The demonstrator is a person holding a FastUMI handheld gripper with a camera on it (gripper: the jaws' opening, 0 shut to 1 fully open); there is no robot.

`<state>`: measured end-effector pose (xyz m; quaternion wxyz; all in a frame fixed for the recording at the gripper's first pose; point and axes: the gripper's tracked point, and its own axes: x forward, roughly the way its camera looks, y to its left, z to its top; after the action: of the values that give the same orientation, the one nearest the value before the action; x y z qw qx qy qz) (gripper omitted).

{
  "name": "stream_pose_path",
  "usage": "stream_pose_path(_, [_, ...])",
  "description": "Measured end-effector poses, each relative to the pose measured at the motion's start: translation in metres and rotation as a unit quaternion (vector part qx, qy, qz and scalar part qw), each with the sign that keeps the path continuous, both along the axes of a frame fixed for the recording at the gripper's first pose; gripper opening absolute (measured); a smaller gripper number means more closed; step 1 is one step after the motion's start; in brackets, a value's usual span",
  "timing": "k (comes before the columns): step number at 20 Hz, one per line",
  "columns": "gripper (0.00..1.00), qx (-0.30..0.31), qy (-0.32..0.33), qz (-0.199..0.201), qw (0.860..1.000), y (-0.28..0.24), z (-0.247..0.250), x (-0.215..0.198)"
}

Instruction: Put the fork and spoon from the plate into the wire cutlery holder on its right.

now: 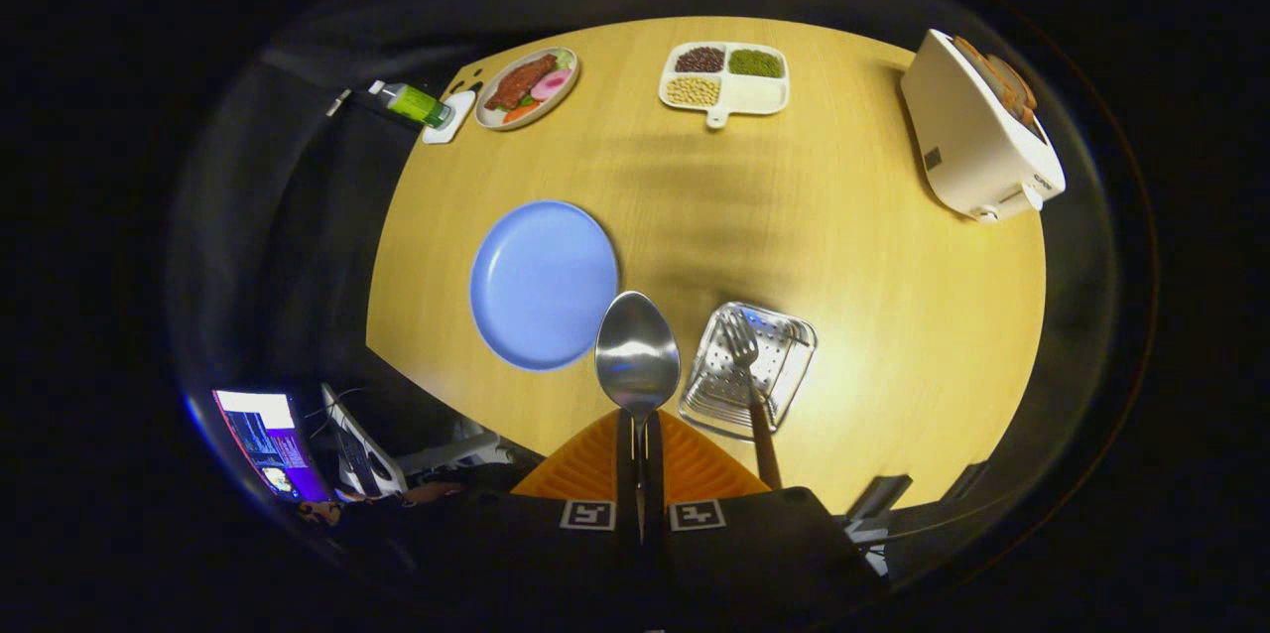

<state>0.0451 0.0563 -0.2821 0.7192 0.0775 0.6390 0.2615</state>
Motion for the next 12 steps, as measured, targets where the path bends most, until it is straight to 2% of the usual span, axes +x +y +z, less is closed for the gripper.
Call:
stream_pose_path(5, [0.05, -0.054, 0.065, 0.031, 0.996, -0.035, -0.029, -0.010])
stream_pose_path(12, [0.05, -0.094, 0.141, 0.056, 0.984, -0.040, -0.061, 0.013])
